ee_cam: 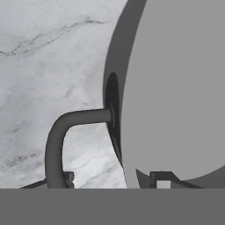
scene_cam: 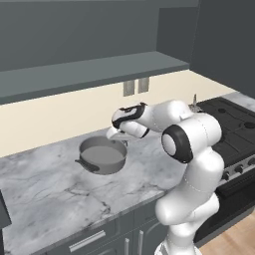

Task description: Pick the kettle from the cabinet and place it on a stove burner. Then pick the pot from the counter and place it on another stove burner. Finally, turn both burners on.

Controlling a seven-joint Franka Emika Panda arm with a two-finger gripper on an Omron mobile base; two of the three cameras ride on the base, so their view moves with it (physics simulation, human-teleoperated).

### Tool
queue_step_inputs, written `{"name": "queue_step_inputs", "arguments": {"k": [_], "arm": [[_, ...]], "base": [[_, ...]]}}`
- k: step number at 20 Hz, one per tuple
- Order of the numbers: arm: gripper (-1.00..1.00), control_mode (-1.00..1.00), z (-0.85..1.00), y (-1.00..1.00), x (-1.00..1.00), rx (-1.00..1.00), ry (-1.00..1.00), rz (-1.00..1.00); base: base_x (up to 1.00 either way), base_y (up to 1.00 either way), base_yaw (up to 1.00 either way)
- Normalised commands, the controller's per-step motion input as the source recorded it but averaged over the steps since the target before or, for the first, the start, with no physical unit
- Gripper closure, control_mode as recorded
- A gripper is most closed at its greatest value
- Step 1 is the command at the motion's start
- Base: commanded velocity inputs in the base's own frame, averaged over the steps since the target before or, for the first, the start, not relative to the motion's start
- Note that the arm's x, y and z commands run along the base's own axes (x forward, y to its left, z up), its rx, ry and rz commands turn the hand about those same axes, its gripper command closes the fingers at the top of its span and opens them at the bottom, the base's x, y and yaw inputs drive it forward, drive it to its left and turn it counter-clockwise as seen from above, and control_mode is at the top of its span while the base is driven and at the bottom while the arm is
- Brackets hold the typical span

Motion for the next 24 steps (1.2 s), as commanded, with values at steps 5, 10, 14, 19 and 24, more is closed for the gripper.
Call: {"name": "queue_step_inputs", "arguments": {"k": [5, 10, 14, 19, 24], "arm": [[1.0, -1.0, 0.33, -0.05, -0.29, 0.0, 0.0, 0.0], [1.0, -1.0, 0.39, -0.06, -0.27, 0.0, 0.0, 0.0], [1.0, -1.0, 0.39, -0.11, -0.24, 0.0, 0.0, 0.0], [1.0, -1.0, 0.43, -0.1, -0.23, 0.0, 0.0, 0.0], [1.0, -1.0, 0.4, -0.11, -0.26, 0.0, 0.0, 0.0]], "base": [[0.0, 0.0, 0.0], [0.0, 0.0, 0.0], [0.0, 0.0, 0.0], [0.0, 0.0, 0.0], [0.0, 0.0, 0.0]]}}
